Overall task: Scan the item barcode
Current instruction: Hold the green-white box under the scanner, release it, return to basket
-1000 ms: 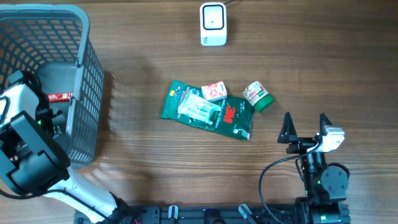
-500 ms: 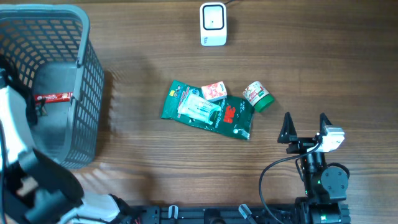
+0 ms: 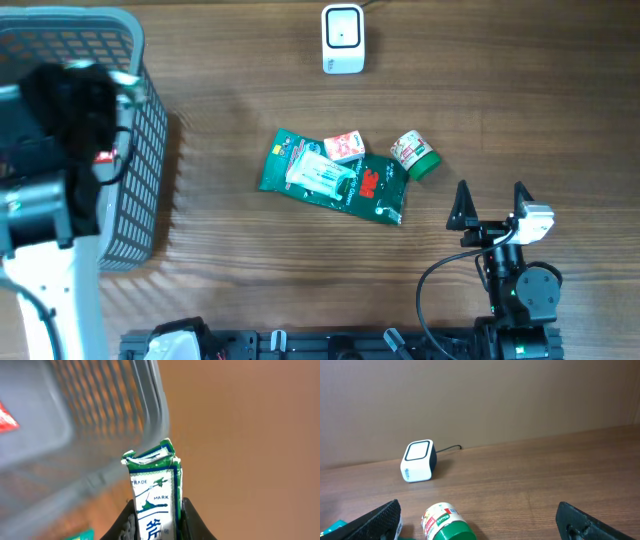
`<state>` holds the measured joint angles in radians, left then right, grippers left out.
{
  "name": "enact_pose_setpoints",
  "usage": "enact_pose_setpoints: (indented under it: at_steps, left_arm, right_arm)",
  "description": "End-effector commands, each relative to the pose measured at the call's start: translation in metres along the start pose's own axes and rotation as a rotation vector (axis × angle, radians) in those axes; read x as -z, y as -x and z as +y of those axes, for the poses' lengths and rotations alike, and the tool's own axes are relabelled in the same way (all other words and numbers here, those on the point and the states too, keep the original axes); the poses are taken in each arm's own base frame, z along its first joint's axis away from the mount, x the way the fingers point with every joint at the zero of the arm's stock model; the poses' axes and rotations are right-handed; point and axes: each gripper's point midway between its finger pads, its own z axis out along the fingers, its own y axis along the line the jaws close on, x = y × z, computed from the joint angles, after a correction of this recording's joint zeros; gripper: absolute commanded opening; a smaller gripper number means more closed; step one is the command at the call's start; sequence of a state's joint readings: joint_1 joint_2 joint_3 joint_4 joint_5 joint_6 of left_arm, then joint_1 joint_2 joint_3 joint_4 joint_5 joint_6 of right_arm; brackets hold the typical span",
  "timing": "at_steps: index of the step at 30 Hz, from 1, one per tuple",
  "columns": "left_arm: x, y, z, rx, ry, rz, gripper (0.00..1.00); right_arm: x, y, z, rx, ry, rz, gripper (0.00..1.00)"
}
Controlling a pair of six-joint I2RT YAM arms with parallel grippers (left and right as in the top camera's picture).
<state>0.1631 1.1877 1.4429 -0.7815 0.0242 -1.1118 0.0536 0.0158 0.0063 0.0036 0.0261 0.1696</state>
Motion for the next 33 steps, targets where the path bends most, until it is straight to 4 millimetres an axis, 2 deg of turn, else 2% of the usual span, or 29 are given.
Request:
enact_pose_setpoints:
  at_steps: [1, 2, 3, 5, 7, 8, 10, 12, 15, 16, 18, 21, 23, 24, 25, 26, 27, 28, 30, 31, 32, 33]
  left_arm:
    - [-0.021, -0.083, -0.017, -0.131, -0.003, 0.197, 0.14]
    - [-0.030, -0.107, -0.016, -0.170, 0.016, 0.237, 0.14]
    - [-0.043, -0.139, -0.011, -0.225, 0.053, 0.287, 0.14]
    - [-0.064, -0.195, 0.005, -0.316, 0.122, 0.376, 0.14]
    - [-0.082, -0.244, 0.025, -0.391, 0.185, 0.458, 0.14]
    - [-0.094, -0.279, 0.041, -0.444, 0.223, 0.509, 0.14]
    - [-0.106, -0.319, 0.061, -0.503, 0.260, 0.561, 0.14]
    - [-0.118, -0.374, 0.089, -0.599, 0.281, 0.627, 0.14]
    - [-0.123, -0.419, 0.105, -0.750, 0.221, 0.687, 0.14]
    - [-0.123, -0.442, 0.112, -0.849, 0.171, 0.720, 0.14]
    - [-0.119, -0.467, 0.123, -0.986, 0.112, 0.753, 0.17]
    - [-0.120, -0.465, 0.129, -1.041, 0.136, 0.692, 0.23]
    - [-0.122, -0.466, 0.125, -1.072, 0.110, 0.682, 0.36]
    - [-0.121, -0.466, 0.117, -1.118, 0.064, 0.681, 0.57]
    - [-0.119, -0.465, 0.109, -1.143, 0.036, 0.677, 0.66]
    - [-0.115, -0.462, 0.098, -1.171, 0.001, 0.667, 0.79]
    - [-0.109, -0.454, 0.074, -1.207, -0.055, 0.623, 0.94]
    - [-0.105, -0.444, 0.054, -1.214, -0.085, 0.567, 1.00]
    - [-0.088, -0.406, 0.002, -1.205, -0.153, 0.413, 1.00]
    - [-0.082, -0.391, -0.014, -1.195, -0.171, 0.362, 1.00]
    - [-0.068, -0.351, -0.044, -1.153, -0.187, 0.232, 1.00]
    - [-0.059, -0.320, -0.060, -1.119, -0.175, 0.130, 1.00]
  right_arm:
    - [0.000, 0.001, 0.003, 0.012, 0.014, -0.006, 1.00]
    - [0.000, 0.001, 0.003, 0.013, 0.014, -0.006, 1.00]
    - [0.000, 0.001, 0.003, 0.012, 0.014, -0.006, 1.00]
    - [0.000, 0.001, 0.003, 0.012, 0.014, -0.006, 1.00]
    - [0.000, 0.001, 0.003, 0.012, 0.014, -0.007, 1.00]
    - [0.000, 0.001, 0.003, 0.012, 0.014, -0.006, 1.00]
    - [0.000, 0.001, 0.003, 0.012, 0.014, -0.006, 1.00]
    - [0.000, 0.001, 0.003, 0.012, 0.014, -0.006, 1.00]
    - [0.000, 0.001, 0.003, 0.012, 0.014, -0.006, 1.00]
    - [0.000, 0.001, 0.003, 0.012, 0.014, -0.006, 1.00]
    - [0.000, 0.001, 0.003, 0.012, 0.014, -0.006, 1.00]
    - [0.000, 0.001, 0.003, 0.012, 0.014, -0.006, 1.00]
    - [0.000, 0.001, 0.003, 0.012, 0.014, -0.006, 1.00]
    - [0.000, 0.001, 0.003, 0.012, 0.014, -0.006, 1.00]
    - [0.000, 0.001, 0.003, 0.013, 0.014, -0.006, 1.00]
    - [0.000, 0.001, 0.003, 0.012, 0.014, -0.006, 1.00]
    - [0.000, 0.001, 0.003, 0.012, 0.014, -0.006, 1.00]
    - [0.000, 0.001, 0.003, 0.012, 0.014, -0.006, 1.00]
    - [0.000, 0.001, 0.003, 0.012, 0.014, -0.006, 1.00]
    - [0.000, 0.001, 0.003, 0.012, 0.014, -0.006, 1.00]
    - [0.000, 0.001, 0.003, 0.012, 0.014, -0.006, 1.00]
    - [0.000, 0.001, 0.003, 0.012, 0.014, -0.006, 1.00]
